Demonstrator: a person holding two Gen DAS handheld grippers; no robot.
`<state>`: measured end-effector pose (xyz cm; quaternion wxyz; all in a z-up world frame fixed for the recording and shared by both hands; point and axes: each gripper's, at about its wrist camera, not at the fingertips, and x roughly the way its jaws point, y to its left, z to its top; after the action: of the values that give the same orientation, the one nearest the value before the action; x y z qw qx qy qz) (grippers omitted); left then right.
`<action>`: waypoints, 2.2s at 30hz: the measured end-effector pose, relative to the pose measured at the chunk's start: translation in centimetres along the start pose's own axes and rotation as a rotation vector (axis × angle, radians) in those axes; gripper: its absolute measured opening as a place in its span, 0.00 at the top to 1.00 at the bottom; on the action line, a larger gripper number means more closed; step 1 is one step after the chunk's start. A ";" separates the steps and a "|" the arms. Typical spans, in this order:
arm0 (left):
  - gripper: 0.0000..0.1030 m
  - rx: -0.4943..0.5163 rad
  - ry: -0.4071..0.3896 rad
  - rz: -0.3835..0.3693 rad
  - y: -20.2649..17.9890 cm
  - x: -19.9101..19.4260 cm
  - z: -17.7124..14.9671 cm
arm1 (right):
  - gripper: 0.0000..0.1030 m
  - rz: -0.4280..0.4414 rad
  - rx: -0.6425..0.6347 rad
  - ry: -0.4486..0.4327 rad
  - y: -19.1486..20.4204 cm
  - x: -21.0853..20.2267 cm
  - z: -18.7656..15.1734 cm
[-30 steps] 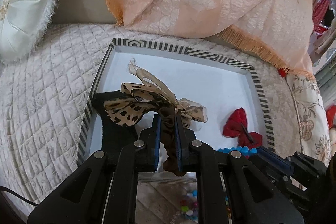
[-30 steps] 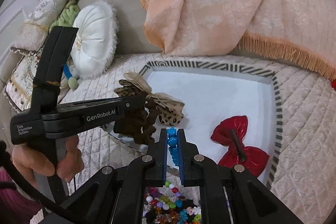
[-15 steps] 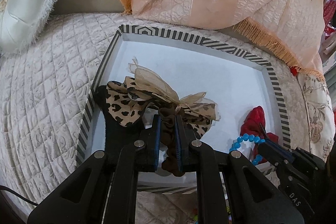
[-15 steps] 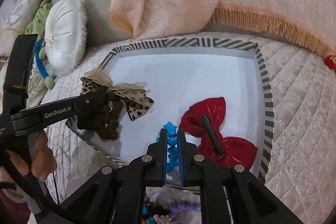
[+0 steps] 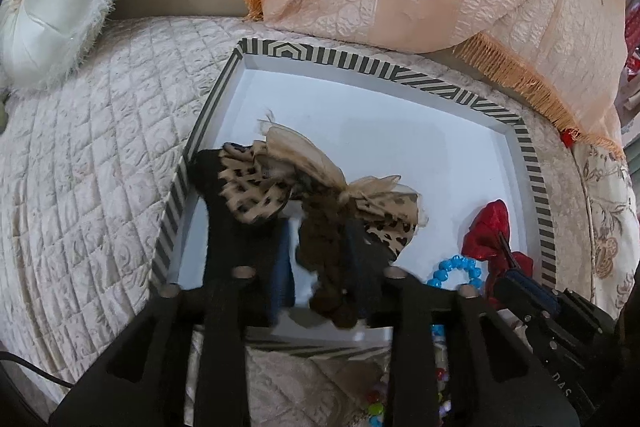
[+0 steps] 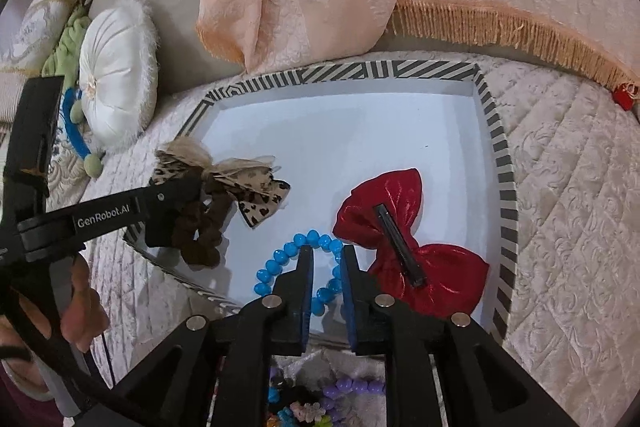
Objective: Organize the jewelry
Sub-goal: 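Lower the leopard bow into the tray with the left tool while the right tool drops the blue bracelet there, then move both tools back over the remaining bracelets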
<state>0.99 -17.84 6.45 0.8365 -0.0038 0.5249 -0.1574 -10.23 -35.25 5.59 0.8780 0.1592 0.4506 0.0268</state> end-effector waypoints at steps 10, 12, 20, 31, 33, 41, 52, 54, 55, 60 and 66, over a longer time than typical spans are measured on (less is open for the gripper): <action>0.54 0.045 -0.063 0.008 -0.7 -4.0 -2.0 | 0.70 -0.019 0.018 -0.071 0.7 -3.9 -1.4; 0.54 0.046 -0.088 0.016 -0.7 -5.1 -2.6 | 0.69 -0.027 0.015 -0.085 1.1 -4.8 -1.6; 0.54 0.056 -0.152 0.036 -0.7 -8.6 -5.3 | 0.67 -0.058 0.010 -0.116 2.6 -7.9 -3.1; 0.54 0.074 -0.213 0.071 -0.7 -12.5 -10.1 | 0.61 -0.087 -0.003 -0.162 4.6 -11.9 -6.6; 0.54 0.079 -0.227 0.073 -0.9 -13.1 -10.9 | 0.59 -0.085 -0.003 -0.164 4.8 -12.4 -7.2; 0.54 0.104 -0.255 0.081 -0.9 -14.9 -13.5 | 0.52 -0.087 0.009 -0.168 4.9 -14.0 -9.0; 0.54 0.079 -0.226 0.024 0.6 -16.3 -15.2 | 0.48 -0.103 -0.015 -0.161 5.6 -15.5 -10.8; 0.54 0.061 -0.207 -0.006 1.3 -16.3 -15.2 | 0.48 -0.104 -0.006 -0.160 5.3 -15.6 -11.1; 0.54 0.055 -0.198 -0.019 1.6 -16.2 -15.2 | 0.48 -0.107 0.000 -0.154 5.1 -15.5 -11.3; 0.53 0.054 -0.144 -0.054 2.3 -15.2 -15.3 | 0.48 -0.124 0.003 -0.111 4.1 -14.3 -11.9; 0.53 -0.011 -0.032 -0.106 2.8 -11.3 -14.8 | 0.48 -0.148 0.026 -0.054 1.0 -11.2 -12.1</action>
<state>-15.81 -9.79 9.21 0.8352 -0.0388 0.5114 -0.1984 -26.45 -33.32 8.12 0.8874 0.1376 0.4374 -0.0482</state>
